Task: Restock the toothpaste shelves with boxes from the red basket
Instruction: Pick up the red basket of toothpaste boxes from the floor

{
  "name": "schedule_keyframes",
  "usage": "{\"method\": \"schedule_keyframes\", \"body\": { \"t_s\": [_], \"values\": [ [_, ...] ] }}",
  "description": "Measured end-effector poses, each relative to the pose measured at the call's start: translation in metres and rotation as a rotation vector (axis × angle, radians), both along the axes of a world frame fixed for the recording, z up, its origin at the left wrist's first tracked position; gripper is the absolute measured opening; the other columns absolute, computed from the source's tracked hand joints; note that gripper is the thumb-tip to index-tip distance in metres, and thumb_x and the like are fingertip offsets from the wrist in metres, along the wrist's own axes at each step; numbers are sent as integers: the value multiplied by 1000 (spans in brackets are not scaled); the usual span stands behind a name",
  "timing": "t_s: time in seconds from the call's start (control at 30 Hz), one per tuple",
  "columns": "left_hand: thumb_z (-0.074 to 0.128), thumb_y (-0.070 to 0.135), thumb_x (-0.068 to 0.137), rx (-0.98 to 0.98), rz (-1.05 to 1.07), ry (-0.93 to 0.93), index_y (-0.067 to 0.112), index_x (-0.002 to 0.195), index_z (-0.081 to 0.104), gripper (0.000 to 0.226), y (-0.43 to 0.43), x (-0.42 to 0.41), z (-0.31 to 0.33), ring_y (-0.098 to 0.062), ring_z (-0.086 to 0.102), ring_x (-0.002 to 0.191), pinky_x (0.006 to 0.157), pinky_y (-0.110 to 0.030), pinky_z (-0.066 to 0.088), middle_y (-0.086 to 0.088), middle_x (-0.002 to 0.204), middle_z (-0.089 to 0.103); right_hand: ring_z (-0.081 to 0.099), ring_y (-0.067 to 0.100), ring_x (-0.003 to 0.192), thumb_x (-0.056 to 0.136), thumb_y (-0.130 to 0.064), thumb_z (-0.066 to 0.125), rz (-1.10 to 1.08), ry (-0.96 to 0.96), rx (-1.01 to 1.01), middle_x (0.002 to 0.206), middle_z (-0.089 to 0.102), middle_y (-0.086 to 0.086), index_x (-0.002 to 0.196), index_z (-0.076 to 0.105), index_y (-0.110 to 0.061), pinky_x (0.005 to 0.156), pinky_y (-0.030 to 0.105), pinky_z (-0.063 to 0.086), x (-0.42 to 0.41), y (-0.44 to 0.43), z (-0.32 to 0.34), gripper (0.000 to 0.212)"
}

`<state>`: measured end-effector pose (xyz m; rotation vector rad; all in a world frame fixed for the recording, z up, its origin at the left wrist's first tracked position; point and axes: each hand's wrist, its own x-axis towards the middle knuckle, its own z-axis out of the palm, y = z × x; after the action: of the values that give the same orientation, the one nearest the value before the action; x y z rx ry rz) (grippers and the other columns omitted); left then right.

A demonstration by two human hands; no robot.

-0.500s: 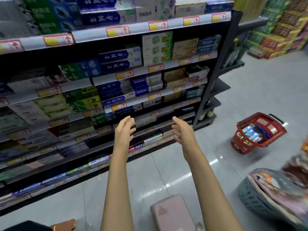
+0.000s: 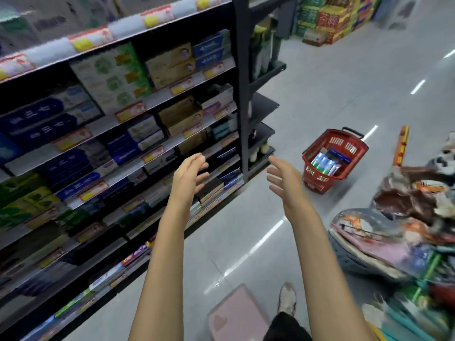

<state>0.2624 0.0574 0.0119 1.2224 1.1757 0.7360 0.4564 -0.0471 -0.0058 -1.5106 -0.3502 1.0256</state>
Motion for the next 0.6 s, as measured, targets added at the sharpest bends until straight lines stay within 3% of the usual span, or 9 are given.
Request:
{"method": "schedule_keyframes", "body": {
  "t_s": [0.07, 0.23, 0.43, 0.53, 0.6],
  "values": [
    [55, 47, 101, 0, -7, 3, 31, 133, 60, 36, 10, 50, 0, -17, 69, 113, 108, -45, 50, 4, 125, 71, 62, 20, 118, 80, -56, 69, -38, 7, -1, 123, 66, 0, 108, 65, -31, 110, 46, 47, 51, 4, -2, 38],
    [54, 45, 102, 6, -51, 33, 31, 133, 61, 35, 30, 177, 4, -16, 69, 113, 108, -47, 50, 6, 123, 72, 61, 18, 119, 94, -47, 66, -85, 32, -7, 125, 65, -1, 105, 64, -34, 109, 42, 47, 175, 7, 0, 17],
    [55, 39, 101, 9, -134, 30, 33, 123, 66, 25, 51, 305, 1, -14, 71, 110, 106, -44, 51, 6, 117, 75, 64, 22, 117, 83, -49, 70, -257, 22, -10, 117, 69, -2, 102, 69, -29, 107, 41, 49, 290, 9, 0, 28],
    [57, 34, 101, -18, -180, 31, 28, 124, 67, 26, 67, 358, -8, -18, 71, 110, 105, -43, 51, 2, 116, 75, 67, 13, 101, 95, -37, 67, -337, 38, -18, 103, 70, -6, 105, 69, -25, 85, 25, 51, 332, 9, -7, 15],
    [58, 32, 101, -41, -213, 23, 24, 127, 67, 29, 81, 390, -16, -20, 71, 112, 102, -41, 52, -1, 116, 75, 66, 9, 97, 97, -34, 65, -388, 38, -38, 107, 70, -5, 102, 68, -27, 77, 21, 50, 357, 13, -16, 9]
  ]
}}
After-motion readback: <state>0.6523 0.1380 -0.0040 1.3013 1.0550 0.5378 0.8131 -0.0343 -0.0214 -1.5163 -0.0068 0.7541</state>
